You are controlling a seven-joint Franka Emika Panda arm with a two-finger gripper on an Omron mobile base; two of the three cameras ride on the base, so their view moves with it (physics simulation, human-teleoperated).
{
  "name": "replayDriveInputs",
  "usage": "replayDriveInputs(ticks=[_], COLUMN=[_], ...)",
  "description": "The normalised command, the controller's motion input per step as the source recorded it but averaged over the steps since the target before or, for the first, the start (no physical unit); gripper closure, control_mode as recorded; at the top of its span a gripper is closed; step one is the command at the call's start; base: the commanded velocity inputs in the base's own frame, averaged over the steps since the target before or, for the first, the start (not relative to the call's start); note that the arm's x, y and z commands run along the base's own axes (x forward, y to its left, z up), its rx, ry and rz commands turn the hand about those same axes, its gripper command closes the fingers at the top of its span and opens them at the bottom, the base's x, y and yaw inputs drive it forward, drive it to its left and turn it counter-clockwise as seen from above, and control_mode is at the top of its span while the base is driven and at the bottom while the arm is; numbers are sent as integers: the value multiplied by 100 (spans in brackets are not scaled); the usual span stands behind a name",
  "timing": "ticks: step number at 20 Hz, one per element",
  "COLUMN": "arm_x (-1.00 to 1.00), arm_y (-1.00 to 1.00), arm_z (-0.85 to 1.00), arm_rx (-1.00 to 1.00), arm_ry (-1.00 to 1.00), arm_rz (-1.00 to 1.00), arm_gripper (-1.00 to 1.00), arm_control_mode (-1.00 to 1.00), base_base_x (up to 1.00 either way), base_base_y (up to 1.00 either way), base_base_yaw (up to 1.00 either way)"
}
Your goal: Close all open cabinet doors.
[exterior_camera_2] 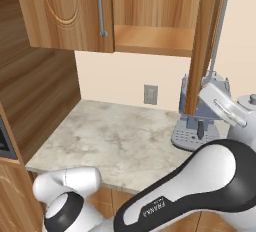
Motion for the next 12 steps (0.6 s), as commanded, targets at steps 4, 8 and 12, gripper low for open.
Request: replayDriveInputs(ticks=[4, 8, 12], arm_x=[19, 36, 18], arm_y=[-3, -1, 4], arm_z=[0, 0, 0], arm_rx=[0, 0, 0], arm_ry=[0, 0, -1], arm_rz=[13, 11, 3], arm_gripper=[-100, -100, -100], arm_control_mode=[-100, -100, -100], base_base_x=[0, 0, 0], base_base_y=[0, 0, 0], base_base_yaw=[0, 0, 0])
